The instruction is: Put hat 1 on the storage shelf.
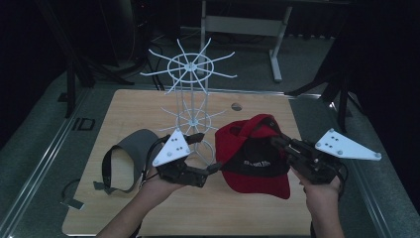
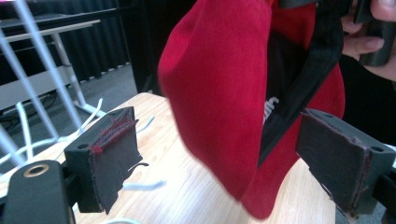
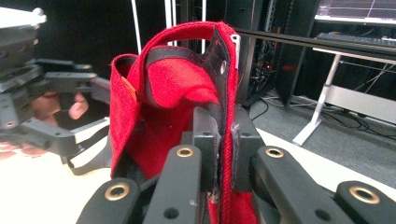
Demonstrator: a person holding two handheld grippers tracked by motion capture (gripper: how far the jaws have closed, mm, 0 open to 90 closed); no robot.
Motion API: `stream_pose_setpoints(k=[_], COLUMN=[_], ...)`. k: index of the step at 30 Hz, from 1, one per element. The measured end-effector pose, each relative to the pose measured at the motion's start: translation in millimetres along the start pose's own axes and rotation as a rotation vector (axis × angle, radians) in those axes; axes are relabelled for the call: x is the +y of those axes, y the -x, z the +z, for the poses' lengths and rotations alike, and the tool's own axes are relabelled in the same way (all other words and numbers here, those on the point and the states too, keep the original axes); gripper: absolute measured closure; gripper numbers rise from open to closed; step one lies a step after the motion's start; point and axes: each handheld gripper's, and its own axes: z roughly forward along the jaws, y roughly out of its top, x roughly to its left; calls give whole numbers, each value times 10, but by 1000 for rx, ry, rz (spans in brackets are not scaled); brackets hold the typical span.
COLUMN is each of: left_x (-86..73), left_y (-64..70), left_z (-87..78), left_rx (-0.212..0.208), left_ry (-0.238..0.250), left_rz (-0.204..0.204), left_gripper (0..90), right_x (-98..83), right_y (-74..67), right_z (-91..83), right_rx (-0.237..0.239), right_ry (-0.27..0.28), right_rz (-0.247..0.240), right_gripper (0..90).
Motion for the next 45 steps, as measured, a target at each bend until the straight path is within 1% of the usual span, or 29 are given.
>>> stream_pose_setpoints(k=[1, 2, 4, 5, 8, 10, 14, 15, 16, 18, 20, 21, 22, 23, 24, 25, 26, 27, 29, 30, 31, 33, 34, 36, 38, 41, 42, 44, 45], left_x=[25, 53, 89, 110, 155, 177, 209, 217, 223, 229, 237, 252, 258, 267, 275, 284, 292, 298, 308, 311, 316, 330, 338, 376, 420, 473, 485, 501, 507], left_y=[3, 4, 17, 18, 23, 32, 29, 24, 18, 26, 34, 51, 59, 73, 77, 80, 88, 85, 86, 84, 83, 66, 63, 51, 53, 85, 89, 104, 106], left_z=[27, 64, 121, 165, 261, 315, 389, 406, 419, 439, 456, 475, 487, 497, 503, 509, 511, 507, 501, 494, 485, 464, 450, 434, 428, 425, 425, 425, 425], left_rx=[0, -13, -9, -16, -19, -12, 6, 12, 6, 19, 16, 33, 26, 42, 38, 45, 62, 58, 67, 56, 61, 44, 60, 58, 53, 58, 53, 63, 61], left_ry=[1, 0, -6, -10, -12, -18, -23, -28, -30, -26, -31, -34, -26, -25, -22, -22, -18, -15, -15, -13, -13, -17, -10, -4, -11, -16, -13, -18, -18], left_rz=[0, -1, 10, 12, 14, 28, 32, 30, 28, 28, 27, 31, 27, 32, 30, 32, 36, 35, 45, 53, 58, 54, 46, 31, 29, 48, 45, 63, 56], left_gripper=[133, 133, 133, 133, 134, 141, 177, 215, 231, 330, 402, 402, 469, 492, 534, 567, 607, 678, 764, 816, 833, 848, 853, 859, 864, 867, 867, 867, 868], right_x=[0, 0, 3, 4, 8, 8, -3, -4, -6, -11, -15, -20, -26, -29, -31, -33, -33, -33, -33, -35, -39, -51, -60, -82, -100, -122, -128, -143, -150], right_y=[-7, -15, -21, -24, -41, -50, -31, -29, -26, -15, -10, -8, -13, -13, -13, -14, -14, -13, -12, -11, -10, -12, -11, -15, -26, -50, -54, -53, -55], right_z=[1, 4, 14, 17, 28, 30, 13, 9, 3, -1, -1, -1, 3, 5, 7, 6, 5, 3, 0, 1, 1, -5, -7, -13, -23, -48, -58, -68, -72], right_rx=[1, 1, 8, 9, 16, 14, 9, 10, 8, 7, 5, 5, 6, 7, 9, 7, 8, 8, 10, 10, 13, 15, 18, 24, 26, 28, 28, 32, 33], right_ry=[-1, -2, -2, -1, -2, -2, 0, 1, 2, 1, 1, -1, -8, -7, -6, -5, -4, -3, -2, -4, -5, -5, -5, -8, -9, -6, -5, -2, -4], right_rz=[1, 0, 0, -1, -4, -9, -2, -3, -4, -2, -2, -2, -3, -1, -1, -1, 0, -1, -1, -2, -1, 1, 2, 5, 11, 14, 16, 20, 26], right_gripper=[841, 841, 841, 840, 841, 840, 841, 840, 841, 841, 840, 841, 841, 840, 840, 840, 840, 841, 840, 840, 840, 840, 839, 838, 838, 837, 837, 836, 835])
